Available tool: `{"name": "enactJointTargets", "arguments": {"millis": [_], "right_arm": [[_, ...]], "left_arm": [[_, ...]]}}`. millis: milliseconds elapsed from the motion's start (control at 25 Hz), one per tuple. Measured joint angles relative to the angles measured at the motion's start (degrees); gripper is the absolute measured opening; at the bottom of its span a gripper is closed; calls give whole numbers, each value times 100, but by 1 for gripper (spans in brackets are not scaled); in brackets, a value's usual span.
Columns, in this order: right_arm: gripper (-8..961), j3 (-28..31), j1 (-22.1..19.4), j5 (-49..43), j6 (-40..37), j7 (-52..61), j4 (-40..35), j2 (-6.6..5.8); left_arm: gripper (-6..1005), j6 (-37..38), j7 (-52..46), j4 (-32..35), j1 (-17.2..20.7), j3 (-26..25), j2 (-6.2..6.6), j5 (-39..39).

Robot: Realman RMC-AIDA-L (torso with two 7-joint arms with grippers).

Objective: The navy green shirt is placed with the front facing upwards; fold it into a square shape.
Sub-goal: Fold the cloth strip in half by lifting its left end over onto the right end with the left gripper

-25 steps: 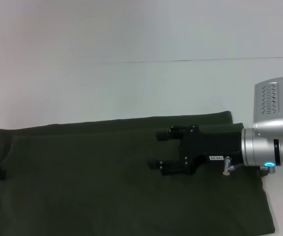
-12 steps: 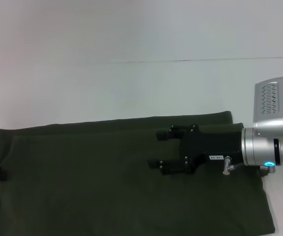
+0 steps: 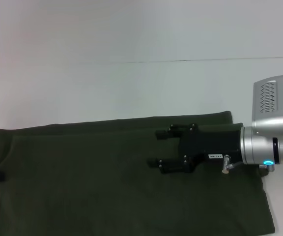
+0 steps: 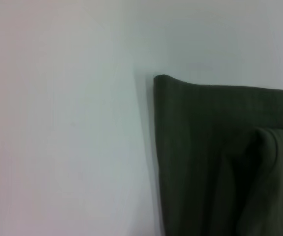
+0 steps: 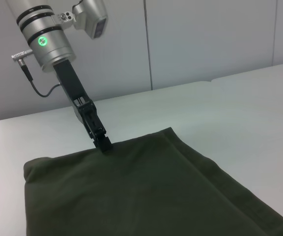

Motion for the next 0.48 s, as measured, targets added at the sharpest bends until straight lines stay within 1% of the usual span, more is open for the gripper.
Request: {"name": "enactJointTargets", "arguments": {"millis": [240, 480], "right_arm": [[829, 0, 15, -2, 23, 0, 0, -7], [830, -3, 26, -3, 70, 0, 0, -5]], "left_arm": [[856, -3, 12, -67, -3, 0, 1, 3], [856, -2, 67, -194, -40, -34, 30, -13]]}}
